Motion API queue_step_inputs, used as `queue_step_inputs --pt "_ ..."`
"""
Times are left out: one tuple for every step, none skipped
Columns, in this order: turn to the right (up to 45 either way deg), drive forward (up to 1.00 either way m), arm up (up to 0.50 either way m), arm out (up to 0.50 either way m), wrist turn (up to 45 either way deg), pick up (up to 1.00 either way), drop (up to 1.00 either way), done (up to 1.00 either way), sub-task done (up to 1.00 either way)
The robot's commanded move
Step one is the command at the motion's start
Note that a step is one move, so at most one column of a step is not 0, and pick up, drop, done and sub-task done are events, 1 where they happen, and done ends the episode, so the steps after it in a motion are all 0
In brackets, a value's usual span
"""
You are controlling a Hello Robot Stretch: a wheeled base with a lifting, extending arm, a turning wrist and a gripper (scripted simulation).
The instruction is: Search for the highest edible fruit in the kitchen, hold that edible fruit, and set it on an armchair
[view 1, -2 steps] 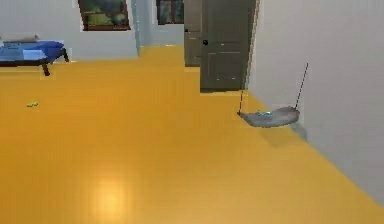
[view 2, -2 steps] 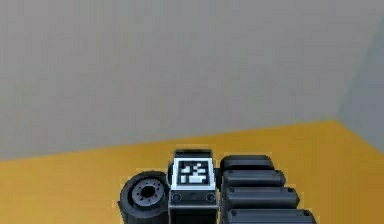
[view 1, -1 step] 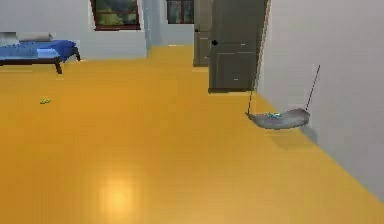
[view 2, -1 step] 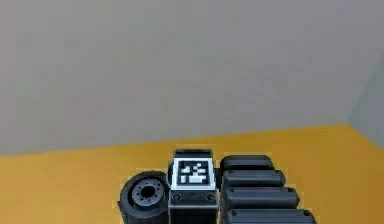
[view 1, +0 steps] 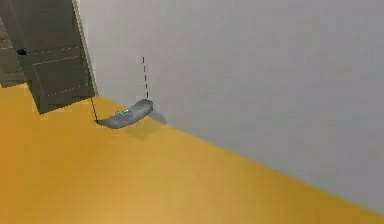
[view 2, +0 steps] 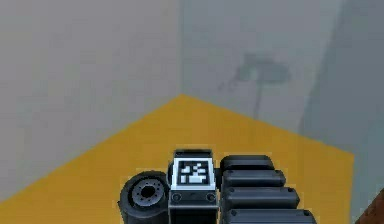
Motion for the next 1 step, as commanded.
queue_step_inputs --pt "36.0 0.00 0.00 0.00 0.0 0.00 0.00 0.00 0.00"
